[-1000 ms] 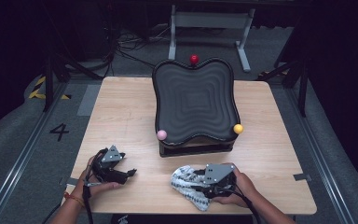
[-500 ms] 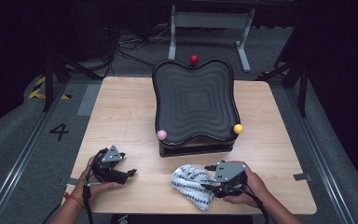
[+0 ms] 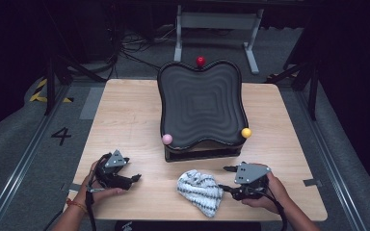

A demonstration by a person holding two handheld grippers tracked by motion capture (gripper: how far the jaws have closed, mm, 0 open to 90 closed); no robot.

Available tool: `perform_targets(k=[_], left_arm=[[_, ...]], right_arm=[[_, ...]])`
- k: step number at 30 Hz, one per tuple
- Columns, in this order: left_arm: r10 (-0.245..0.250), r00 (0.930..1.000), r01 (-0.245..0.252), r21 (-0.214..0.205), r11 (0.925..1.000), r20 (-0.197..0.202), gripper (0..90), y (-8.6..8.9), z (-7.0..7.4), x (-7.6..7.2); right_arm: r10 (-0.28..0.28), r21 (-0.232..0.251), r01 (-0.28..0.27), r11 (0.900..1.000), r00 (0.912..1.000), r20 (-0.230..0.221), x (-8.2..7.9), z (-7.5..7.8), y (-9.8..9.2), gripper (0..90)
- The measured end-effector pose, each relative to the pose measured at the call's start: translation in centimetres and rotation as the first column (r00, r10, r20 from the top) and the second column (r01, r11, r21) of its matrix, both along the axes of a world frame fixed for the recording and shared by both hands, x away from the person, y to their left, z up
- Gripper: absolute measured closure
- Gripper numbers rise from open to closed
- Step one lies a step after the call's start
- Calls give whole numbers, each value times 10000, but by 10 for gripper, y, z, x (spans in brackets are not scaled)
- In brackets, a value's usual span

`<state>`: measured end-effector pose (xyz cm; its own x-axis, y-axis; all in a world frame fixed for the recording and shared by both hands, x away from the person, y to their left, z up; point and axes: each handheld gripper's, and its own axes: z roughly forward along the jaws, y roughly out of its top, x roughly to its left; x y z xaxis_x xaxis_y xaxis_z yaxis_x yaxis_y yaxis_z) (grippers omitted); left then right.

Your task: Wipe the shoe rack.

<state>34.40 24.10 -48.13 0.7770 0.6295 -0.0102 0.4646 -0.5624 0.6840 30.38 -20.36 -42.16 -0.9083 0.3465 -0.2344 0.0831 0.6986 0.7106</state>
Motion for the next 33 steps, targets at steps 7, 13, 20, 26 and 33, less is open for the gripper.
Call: perform_targets(k=[7,13,20,26,33], left_arm=[[7,10000,-7,1,10000,3,198,0,0,0],[18,10000,-18,0,10000,6,198,0,0,0],[26,10000,-26,13,10000,34,198,0,0,0],[29,10000,-29,1,10000,10,198,0,0,0],[34,10000,-34,-4,10000,0,198,0,0,0]], right_arm=[[-552,46,552,9985,9984,68,3,-2,-20,402],[-978,116,977,9951,9952,65,4,-4,-34,386],[-1877,131,1876,9822,9822,76,10,-11,-61,355],[-2588,146,2587,9658,9659,43,15,-20,-84,333],[-3317,104,3322,9432,9429,-293,19,-33,-105,305]])
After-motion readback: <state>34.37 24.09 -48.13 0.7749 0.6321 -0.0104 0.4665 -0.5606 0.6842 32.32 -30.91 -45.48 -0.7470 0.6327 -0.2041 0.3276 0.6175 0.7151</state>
